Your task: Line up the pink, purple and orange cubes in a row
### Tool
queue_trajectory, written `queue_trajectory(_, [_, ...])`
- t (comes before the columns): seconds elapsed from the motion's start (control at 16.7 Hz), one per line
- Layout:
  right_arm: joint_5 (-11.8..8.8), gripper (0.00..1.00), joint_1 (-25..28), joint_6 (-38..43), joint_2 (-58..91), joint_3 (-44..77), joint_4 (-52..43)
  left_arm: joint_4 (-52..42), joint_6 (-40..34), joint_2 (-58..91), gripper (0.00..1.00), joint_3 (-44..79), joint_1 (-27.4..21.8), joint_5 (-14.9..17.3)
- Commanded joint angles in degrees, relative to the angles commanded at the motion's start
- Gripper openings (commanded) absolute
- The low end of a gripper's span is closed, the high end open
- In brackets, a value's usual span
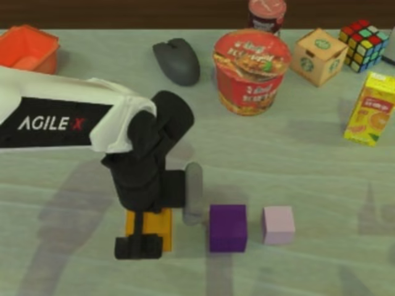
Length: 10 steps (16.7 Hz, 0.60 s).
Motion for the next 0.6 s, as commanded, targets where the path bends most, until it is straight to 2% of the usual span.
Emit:
queue_trajectory(0.42, [0.0, 1.0, 0.0, 0.0, 0.0, 0.0, 0.0, -13.13, -0.1, -5.07, 1.0, 7.55, 0.89, -0.01])
queue_trajectory(0.6, [0.0, 1.0, 0.0, 0.0, 0.0, 0.0, 0.0, -15.07, -0.19, -6.25, 1.0, 8.79, 1.08, -0.03])
